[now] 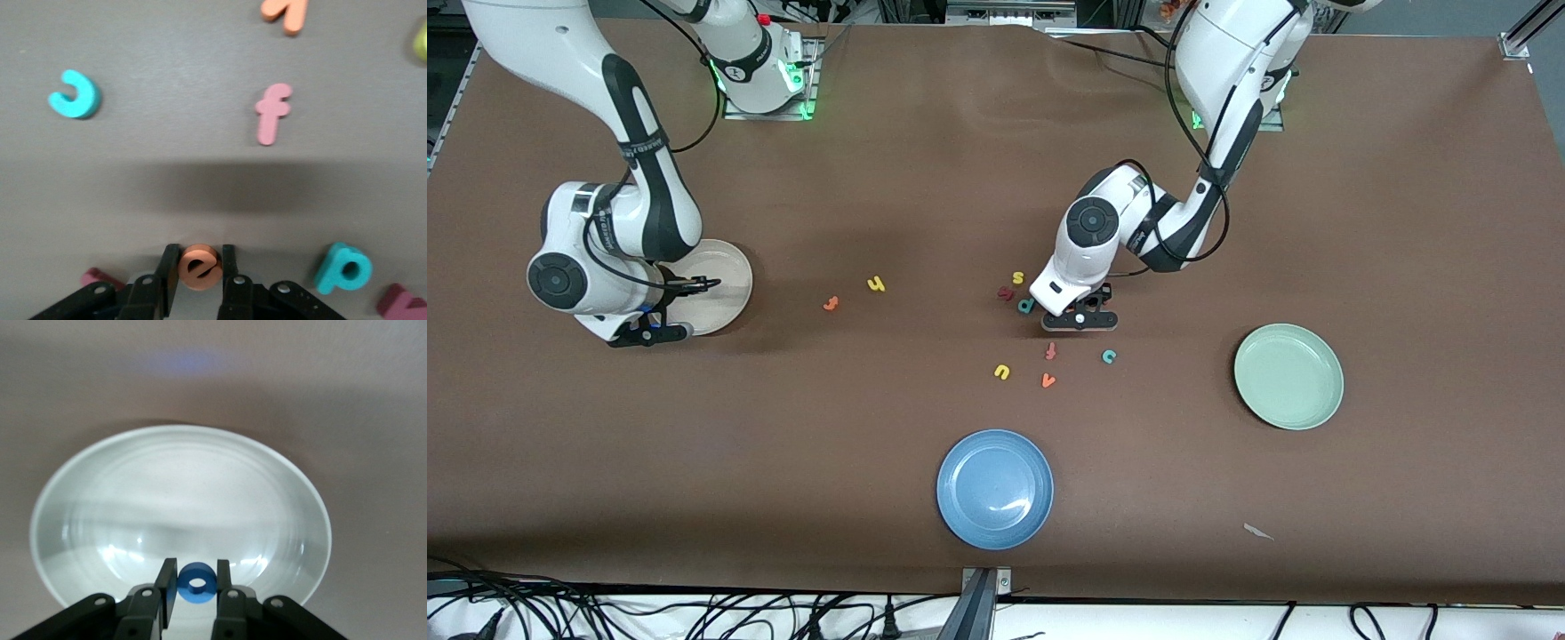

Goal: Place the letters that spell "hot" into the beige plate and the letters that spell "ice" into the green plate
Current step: 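Drop the blue o on the white plate while the left gripper places e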

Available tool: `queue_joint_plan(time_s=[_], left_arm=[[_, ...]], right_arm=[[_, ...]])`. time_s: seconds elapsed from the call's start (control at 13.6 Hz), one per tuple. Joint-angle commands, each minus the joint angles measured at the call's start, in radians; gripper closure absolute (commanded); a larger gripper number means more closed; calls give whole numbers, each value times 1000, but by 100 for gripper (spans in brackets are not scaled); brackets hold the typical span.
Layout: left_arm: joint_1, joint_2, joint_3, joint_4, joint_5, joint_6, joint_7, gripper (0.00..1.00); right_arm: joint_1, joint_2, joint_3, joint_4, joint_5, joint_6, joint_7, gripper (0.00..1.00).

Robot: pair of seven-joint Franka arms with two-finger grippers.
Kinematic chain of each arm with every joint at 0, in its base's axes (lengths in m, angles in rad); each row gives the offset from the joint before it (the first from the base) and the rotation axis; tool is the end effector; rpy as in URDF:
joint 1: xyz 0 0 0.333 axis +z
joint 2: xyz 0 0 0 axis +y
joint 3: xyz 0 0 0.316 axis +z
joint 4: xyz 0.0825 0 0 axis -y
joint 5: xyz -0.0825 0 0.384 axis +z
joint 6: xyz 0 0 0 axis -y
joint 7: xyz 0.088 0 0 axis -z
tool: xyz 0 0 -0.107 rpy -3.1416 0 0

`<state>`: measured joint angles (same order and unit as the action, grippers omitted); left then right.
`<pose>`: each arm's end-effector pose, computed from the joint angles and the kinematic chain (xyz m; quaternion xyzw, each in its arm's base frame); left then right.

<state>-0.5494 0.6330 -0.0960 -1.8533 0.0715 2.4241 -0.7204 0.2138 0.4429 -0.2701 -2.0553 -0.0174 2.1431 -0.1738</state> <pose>0.5087 -0.3792 0.1742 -0.9994 -0.0183 0.0263 0.0138 0.5528 -0.0330 0.2033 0.9813 0.0662 -0.1753 0.0451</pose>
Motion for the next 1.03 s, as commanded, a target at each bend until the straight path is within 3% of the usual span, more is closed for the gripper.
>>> queue_joint_plan(time_s=[0.0,0.07,0.15,0.22,0.44,0.96], left_arm=[[37,-32,9,64,31,-155,41,96],[66,-47,9,74,31,-186,76,96],[94,-67,9,74,31,-206,123,97],[127,-81,9,74,31,-223,178,99],[228,-108,10,75,33,-234,333,100],[448,-110,10,83,167,-232,614,100]], right_arm=[[-25,25,3,9,-7,0,-32,81],[-25,25,5,9,-7,-2,-30,62],[-25,22,5,10,-7,-2,-29,18],[-22,13,6,12,-7,-9,-21,0],[7,-55,35,12,-1,-28,37,0],[16,-118,268,63,10,-42,573,0]])
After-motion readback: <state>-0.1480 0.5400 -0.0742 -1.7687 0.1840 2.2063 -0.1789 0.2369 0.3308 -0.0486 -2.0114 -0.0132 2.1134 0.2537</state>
